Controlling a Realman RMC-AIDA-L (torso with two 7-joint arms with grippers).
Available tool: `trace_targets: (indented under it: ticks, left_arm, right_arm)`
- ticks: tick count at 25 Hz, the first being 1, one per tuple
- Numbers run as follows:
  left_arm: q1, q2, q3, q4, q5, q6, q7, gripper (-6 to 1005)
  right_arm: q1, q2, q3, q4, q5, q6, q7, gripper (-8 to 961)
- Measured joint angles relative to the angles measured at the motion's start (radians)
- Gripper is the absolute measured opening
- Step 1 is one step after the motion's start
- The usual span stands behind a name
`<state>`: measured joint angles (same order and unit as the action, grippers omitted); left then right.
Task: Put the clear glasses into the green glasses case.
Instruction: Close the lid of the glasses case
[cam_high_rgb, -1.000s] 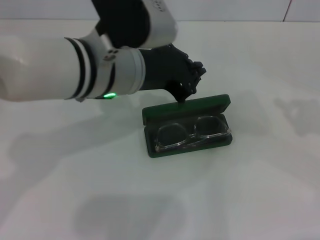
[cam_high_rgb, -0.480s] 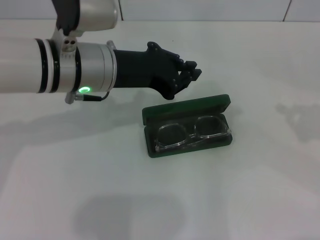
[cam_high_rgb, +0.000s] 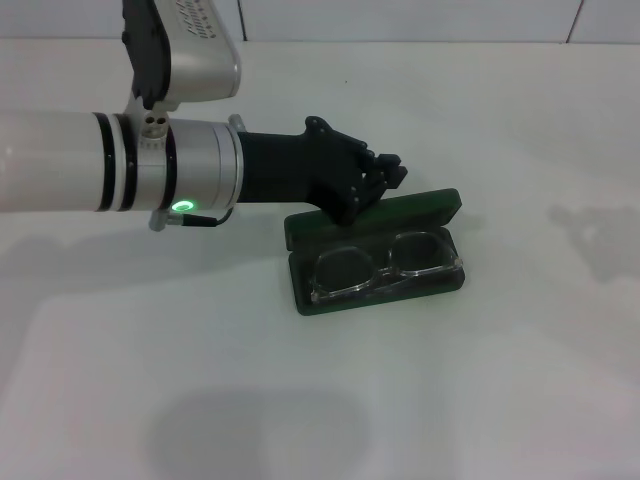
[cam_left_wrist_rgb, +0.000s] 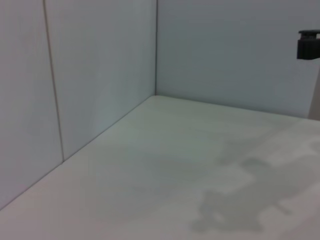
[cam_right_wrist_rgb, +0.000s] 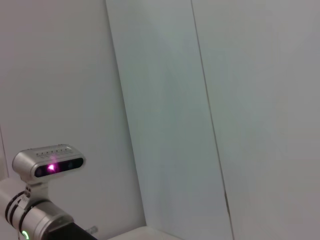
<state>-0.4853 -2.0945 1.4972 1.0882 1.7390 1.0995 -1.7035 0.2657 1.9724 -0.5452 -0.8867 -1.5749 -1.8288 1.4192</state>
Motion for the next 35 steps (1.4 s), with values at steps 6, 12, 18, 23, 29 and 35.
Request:
trace_targets:
  ticks: [6,12,18,23,29,35]
  left_arm:
    - [-0.043,0.0,-0.006,-0.1,-0.071,-0.019,0.069,86]
    - [-0.077,0.001,0.0,-0.161,-0.071,-0.069,0.095,93]
    - [-0.093,0.002,0.0,-0.198,-0.069,-0.066,0.104,100]
    - [-0.09,0.002,0.0,-0.219,-0.069,-0.066,0.11,106]
    - [-0.104,0.001,-0.004,-0.278,-0.074,-0.073,0.136,113]
    - [-0.106,0.001,-0.003,-0.29,-0.077,-0.078,0.139,120]
  right_arm:
    - [0.004,-0.001,-0.001,0.007,-0.001,0.002,-0.001,121]
    - [0.004,-0.003,0.002,0.007,-0.001,0.004,-0.002,123]
    - [0.004,-0.003,0.001,0.009,-0.002,0.011,-0.002,125]
    - [0.006,-0.003,-0.003,0.01,-0.002,0.017,-0.002,126]
    - [0.009,0.0,-0.008,0.01,-0.002,0.02,-0.01,128]
    - [0.009,0.0,-0.009,0.011,-0.002,0.02,-0.011,130]
